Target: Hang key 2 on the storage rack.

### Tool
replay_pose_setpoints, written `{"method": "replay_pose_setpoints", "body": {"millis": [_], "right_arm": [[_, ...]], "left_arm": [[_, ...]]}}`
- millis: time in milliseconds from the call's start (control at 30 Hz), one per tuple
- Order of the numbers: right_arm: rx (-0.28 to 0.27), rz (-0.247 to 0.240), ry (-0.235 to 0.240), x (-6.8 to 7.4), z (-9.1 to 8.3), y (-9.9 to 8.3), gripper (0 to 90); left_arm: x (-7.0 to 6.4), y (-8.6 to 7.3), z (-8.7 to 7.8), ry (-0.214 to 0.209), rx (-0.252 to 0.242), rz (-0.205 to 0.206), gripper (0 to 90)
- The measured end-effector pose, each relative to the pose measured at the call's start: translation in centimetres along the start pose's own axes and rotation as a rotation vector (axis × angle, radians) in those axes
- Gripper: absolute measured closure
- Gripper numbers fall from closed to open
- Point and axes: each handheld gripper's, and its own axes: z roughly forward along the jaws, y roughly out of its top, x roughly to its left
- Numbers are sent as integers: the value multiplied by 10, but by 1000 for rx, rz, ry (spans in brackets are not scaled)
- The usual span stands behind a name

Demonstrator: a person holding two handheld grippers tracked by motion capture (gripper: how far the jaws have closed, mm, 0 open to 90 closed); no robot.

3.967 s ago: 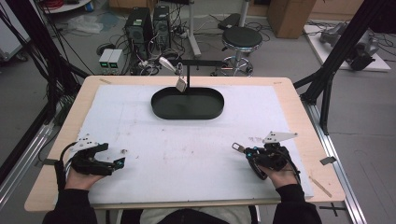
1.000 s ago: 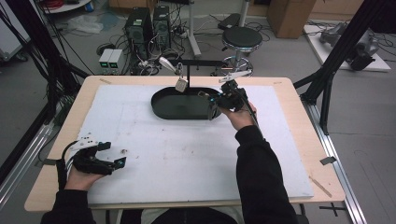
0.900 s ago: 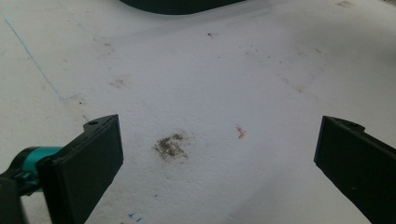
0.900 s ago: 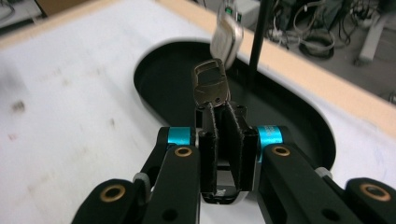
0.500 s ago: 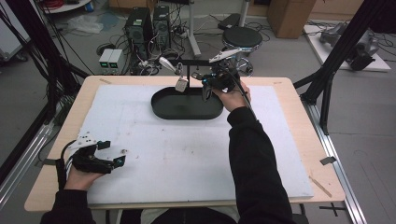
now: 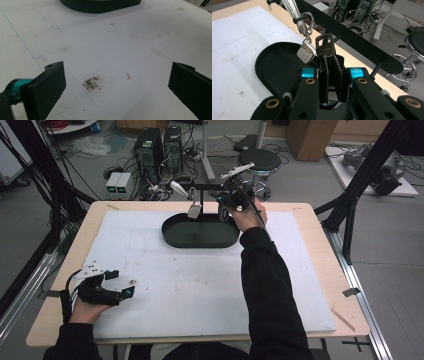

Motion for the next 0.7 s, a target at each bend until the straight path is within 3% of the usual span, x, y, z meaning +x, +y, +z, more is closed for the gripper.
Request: {"method": "replay_pose_setpoints", "body": {"millis": [100, 167, 200, 433, 500, 533, 700], "right_arm": [[5, -1, 4, 0, 4, -1, 836], [16, 4, -16, -2, 9, -2, 834], [29, 29, -29, -4, 14, -3, 834], [56, 42, -69, -4, 27, -5, 833], [72, 61, -84, -5, 32, -7, 831], [65, 94, -78, -7, 36, -8, 831], [45, 149, -69, -9, 42, -10, 830]], "left_arm": [[-1, 0, 0, 1, 3, 3, 17], [-1, 0, 1, -3, 4, 6, 17], [-1, 0, 1, -3, 6, 7, 17], [0, 0, 2, -9, 5, 5, 17], [0, 0, 2, -10, 6, 8, 17], [0, 0, 2, -11, 6, 8, 17], [1, 0, 2, -14, 6, 9, 17]]}}
